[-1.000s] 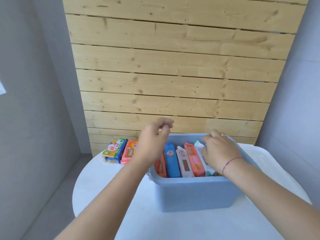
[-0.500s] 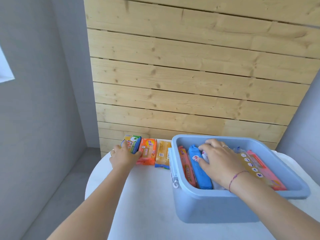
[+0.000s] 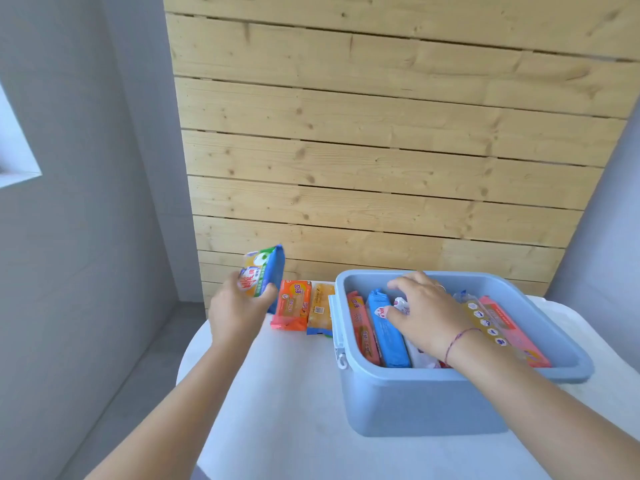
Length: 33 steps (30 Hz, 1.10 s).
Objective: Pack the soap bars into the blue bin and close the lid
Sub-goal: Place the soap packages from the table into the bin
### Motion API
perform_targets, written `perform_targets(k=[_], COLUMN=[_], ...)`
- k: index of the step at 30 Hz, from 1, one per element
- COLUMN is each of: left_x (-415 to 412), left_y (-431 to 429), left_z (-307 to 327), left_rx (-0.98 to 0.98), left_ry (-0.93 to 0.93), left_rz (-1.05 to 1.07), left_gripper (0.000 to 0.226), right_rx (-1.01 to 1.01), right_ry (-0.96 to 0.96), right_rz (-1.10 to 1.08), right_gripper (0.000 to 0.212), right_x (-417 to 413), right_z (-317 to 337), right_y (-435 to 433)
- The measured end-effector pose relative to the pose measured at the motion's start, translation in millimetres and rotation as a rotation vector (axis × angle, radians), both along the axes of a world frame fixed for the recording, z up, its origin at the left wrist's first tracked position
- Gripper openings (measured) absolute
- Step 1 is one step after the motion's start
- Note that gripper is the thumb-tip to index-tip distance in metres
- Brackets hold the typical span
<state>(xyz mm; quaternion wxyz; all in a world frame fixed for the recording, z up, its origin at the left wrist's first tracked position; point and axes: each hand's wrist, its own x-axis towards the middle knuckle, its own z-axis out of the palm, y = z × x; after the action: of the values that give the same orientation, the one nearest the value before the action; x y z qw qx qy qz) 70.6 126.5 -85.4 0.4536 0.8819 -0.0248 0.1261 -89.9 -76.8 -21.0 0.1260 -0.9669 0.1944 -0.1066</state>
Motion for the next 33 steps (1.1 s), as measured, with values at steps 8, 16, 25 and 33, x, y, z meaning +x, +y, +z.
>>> perform_targets(k=[8, 16, 25, 33], left_x=[-85.1, -108.7, -107.2, -115.7], left_y=[-66.9, -102.7, -102.7, -116.5], left_z=[93.3, 77.1, 72.5, 58.2], left_rx=[-0.076, -0.130, 0.995, 1.028], left_ry=[-0.151, 0.144, -0.163, -0.326], left_rz=[-0.674, -0.961, -1.176, -0.951], left_gripper=[0.066, 0.056, 0.070, 0.064], right_rx=[0.985, 0.963, 0.776, 0.820], right_ry=[-0.435, -0.320, -0.038, -0.053], right_rz=[0.009, 0.046, 0.390, 0.434], right_gripper=[0.038, 0.039, 0.047, 0.039], right_x=[-13.6, -57.6, -65.2, -57.9], right_z=[47.6, 50.2, 63.2, 57.7], right_y=[-6.0, -54.9, -71.6, -64.9])
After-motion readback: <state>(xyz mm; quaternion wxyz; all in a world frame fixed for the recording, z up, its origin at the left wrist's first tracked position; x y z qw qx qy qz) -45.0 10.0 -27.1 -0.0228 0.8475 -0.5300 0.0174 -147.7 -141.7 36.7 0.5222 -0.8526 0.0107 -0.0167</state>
